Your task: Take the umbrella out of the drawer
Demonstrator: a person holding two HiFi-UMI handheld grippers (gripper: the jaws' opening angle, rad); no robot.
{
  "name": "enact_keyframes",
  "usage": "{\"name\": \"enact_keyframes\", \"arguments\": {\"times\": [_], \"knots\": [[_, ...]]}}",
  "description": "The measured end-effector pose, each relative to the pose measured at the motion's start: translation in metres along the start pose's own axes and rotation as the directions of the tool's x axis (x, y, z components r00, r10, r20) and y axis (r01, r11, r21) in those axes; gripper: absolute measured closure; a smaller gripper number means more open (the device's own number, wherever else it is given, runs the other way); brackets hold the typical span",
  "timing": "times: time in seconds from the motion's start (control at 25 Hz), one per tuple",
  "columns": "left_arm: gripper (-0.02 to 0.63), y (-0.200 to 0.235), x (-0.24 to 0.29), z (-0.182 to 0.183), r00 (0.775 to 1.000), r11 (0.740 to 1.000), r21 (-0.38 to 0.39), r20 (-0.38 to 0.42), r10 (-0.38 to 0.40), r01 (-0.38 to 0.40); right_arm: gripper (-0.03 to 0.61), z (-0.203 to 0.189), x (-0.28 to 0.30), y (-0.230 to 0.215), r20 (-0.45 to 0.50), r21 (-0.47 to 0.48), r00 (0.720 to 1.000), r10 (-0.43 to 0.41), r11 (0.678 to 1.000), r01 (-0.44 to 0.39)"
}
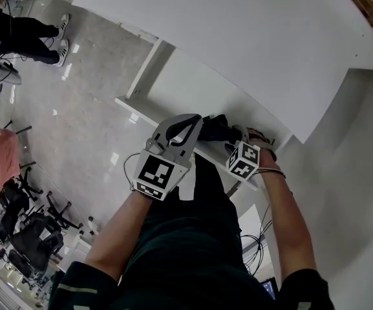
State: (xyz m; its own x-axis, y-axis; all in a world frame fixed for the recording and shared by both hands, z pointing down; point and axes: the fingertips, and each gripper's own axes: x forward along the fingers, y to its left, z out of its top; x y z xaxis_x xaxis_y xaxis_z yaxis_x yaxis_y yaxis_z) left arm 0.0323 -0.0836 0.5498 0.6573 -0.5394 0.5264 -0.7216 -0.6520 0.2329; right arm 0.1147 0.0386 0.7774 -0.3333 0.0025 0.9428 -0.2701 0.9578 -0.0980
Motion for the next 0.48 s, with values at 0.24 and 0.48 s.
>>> {"name": "enact_keyframes", "arguments": {"times": [0.24,0.48], "knots": [[0.607,0.008,-0.003,-0.004,1.0,1.0,-0.015,-0.008,0.008,-0.008,0.328,-0.003,0.021,-0.002,-0.053,-0.039,0.999,-0.005,0.999,0.003],[0.607,0.014,-0.006,-0.006,1.0,0.999,-0.028,-0.012,0.019,-0.019,0.33,-0.006,0.037,-0.004,-0.105,-0.06,0.994,-0.021,0.998,0.014]]}}
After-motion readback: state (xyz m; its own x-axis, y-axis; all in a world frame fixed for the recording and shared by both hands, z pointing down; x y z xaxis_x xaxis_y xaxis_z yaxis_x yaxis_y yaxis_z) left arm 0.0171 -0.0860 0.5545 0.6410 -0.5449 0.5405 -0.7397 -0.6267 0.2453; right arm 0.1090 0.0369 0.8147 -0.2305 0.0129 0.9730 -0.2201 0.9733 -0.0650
